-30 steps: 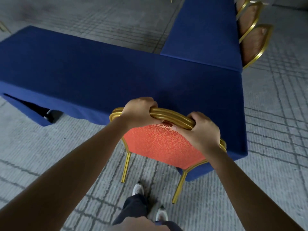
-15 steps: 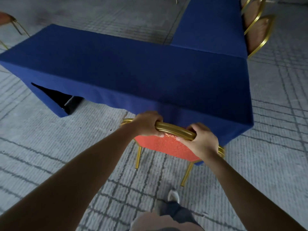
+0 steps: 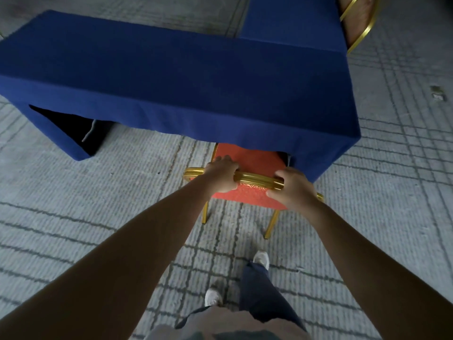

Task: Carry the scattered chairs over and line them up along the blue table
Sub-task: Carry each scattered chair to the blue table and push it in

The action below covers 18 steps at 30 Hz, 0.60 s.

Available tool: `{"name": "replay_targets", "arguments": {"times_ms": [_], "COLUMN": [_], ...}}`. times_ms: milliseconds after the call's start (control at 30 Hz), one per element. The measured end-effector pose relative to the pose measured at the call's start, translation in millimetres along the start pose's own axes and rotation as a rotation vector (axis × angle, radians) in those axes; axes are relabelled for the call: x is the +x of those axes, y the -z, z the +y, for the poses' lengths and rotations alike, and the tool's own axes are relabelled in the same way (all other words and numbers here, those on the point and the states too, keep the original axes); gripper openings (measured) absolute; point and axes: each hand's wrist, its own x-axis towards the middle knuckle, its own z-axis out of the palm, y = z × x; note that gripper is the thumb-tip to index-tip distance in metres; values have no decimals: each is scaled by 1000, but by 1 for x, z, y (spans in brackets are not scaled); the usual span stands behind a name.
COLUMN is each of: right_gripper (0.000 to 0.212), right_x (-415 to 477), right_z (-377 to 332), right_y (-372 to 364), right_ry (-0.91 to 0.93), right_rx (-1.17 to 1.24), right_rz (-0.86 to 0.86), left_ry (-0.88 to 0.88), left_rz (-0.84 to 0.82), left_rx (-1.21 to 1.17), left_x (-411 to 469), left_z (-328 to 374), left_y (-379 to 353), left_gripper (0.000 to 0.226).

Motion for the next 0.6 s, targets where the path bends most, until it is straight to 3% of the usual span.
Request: {"name": "replay_targets", "arguments": {"times_ms": [167, 233, 367, 500, 600], "right_gripper": [61, 52, 30, 29, 12], "right_x": [2, 6, 20, 42, 74], "right_z": [-6, -8, -5, -9, -13], "right_y": [6, 6, 5, 22, 42], "right_ry": [-33, -2, 145, 384, 406], "right_rx": [14, -74, -88, -109, -31], "right_rz": [-74, -124, -30, -182, -279], "left_ry": [-14, -46, -28, -71, -74], "left_rz": [-124, -181, -347, -423, -374], "left_rx": [175, 234, 186, 152, 34], "left_x": [7, 11, 24, 39, 56], "left_z": [12, 15, 14, 11, 4], "left_y": [18, 26, 43, 57, 72], "left_gripper": [31, 30, 43, 40, 28]}}
